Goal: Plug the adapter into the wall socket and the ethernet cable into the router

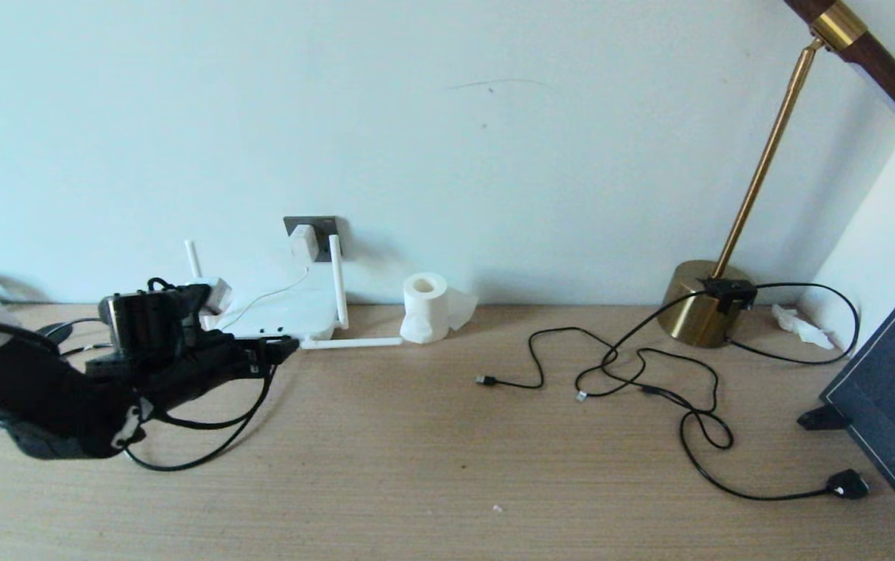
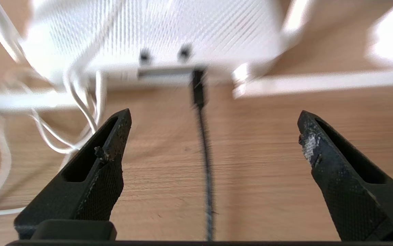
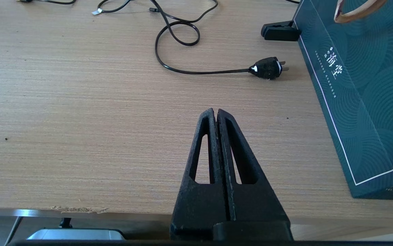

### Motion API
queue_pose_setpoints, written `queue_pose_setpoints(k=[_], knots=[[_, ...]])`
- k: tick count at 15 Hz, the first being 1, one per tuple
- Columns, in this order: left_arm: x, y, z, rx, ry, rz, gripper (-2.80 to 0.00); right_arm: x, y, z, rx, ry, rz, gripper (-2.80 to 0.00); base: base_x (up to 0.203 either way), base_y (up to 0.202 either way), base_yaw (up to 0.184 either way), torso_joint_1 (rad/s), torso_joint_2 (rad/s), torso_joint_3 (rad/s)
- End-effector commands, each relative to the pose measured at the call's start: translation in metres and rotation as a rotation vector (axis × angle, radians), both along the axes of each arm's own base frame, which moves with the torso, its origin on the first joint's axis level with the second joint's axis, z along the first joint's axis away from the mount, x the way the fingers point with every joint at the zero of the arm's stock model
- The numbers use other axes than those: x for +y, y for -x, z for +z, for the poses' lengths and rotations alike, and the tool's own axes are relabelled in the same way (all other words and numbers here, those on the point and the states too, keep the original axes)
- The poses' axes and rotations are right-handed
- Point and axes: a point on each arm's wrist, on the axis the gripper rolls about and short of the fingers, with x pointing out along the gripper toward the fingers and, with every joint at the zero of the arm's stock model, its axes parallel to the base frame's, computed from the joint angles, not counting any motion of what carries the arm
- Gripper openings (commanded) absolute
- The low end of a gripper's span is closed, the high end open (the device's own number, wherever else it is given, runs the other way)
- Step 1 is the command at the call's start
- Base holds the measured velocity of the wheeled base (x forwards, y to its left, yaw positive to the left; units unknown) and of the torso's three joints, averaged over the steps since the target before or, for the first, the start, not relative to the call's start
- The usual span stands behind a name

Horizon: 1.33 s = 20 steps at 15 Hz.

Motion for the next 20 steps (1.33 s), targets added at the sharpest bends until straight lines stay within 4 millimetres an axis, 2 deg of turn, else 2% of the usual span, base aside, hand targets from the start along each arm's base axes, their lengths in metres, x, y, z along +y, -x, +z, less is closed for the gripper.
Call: queue_pose_setpoints(k=[1,2,3,5,7,9,10,11,12,13,14,15,17,18,20], knots=[[-0.005,0.027,0.040,-0.103,0.002,-0.021,0.00,0.000,0.000,0.000,0.003,0.001,0.000,-2.80,0.000,0.000,0.000,0.000,0.00,0.000],[-0.007,0.040,0.051,-0.122,0.003,-0.031,-1.30,0.000,0.000,0.000,0.003,0.001,0.000,-2.80,0.000,0.000,0.000,0.000,0.00,0.000],[-0.010,0.052,0.061,-0.140,0.004,-0.041,-2.80,0.000,0.000,0.000,0.003,0.001,0.000,-2.80,0.000,0.000,0.000,0.000,0.00,0.000],[-0.014,0.085,0.089,-0.212,0.008,-0.061,-2.80,0.000,0.000,0.000,0.003,0.001,0.000,-2.80,0.000,0.000,0.000,0.000,0.00,0.000],[-0.017,0.129,0.123,-0.308,0.012,-0.083,-2.80,0.000,0.000,0.000,0.003,0.001,0.000,-2.80,0.000,0.000,0.000,0.000,0.00,0.000],[-0.016,0.192,0.152,-0.391,0.017,-0.101,-2.80,0.000,0.000,0.000,0.003,0.001,0.000,-2.80,0.000,0.000,0.000,0.000,0.00,0.000],[-0.014,0.226,0.158,-0.408,0.019,-0.109,-2.80,0.000,0.000,0.000,0.003,0.001,0.000,-2.80,0.000,0.000,0.000,0.000,0.00,0.000],[-0.011,0.263,0.154,-0.407,0.020,-0.120,-2.80,0.000,0.000,0.000,0.003,0.001,0.000,-2.80,0.000,0.000,0.000,0.000,0.00,0.000],[-0.008,0.299,0.140,-0.394,0.016,-0.134,-2.80,0.000,0.000,0.000,0.003,0.001,0.000,-2.80,0.000,0.000,0.000,0.000,0.00,0.000],[-0.004,0.327,0.117,-0.373,0.008,-0.147,-2.80,0.000,0.000,0.000,0.003,-0.001,0.000,-2.80,0.000,0.000,0.000,0.000,0.00,0.000],[-0.002,0.347,0.089,-0.358,0.000,-0.147,-2.80,0.000,0.000,0.000,0.004,-0.006,0.000,-2.80,0.000,0.000,0.000,0.000,0.00,0.000],[0.000,0.356,0.061,-0.319,0.001,-0.131,-2.80,0.000,0.000,0.000,0.005,0.001,0.000,-2.80,0.000,0.000,0.000,0.000,0.00,0.000],[0.002,0.357,-0.002,-0.141,0.005,-0.074,-2.80,0.000,0.000,0.000,0.005,0.001,0.000,-2.80,0.000,0.000,0.000,0.000,0.00,0.000],[0.002,0.357,-0.019,-0.072,-0.010,-0.020,-2.80,0.000,0.000,0.000,0.005,0.001,0.000,-2.80,0.000,0.000,0.000,0.000,0.00,0.000],[0.001,0.358,-0.024,-0.061,-0.065,0.111,-2.80,0.000,0.000,0.000,0.004,0.001,0.000,-2.80,0.000,0.000,0.000,0.000,0.00,0.000]])
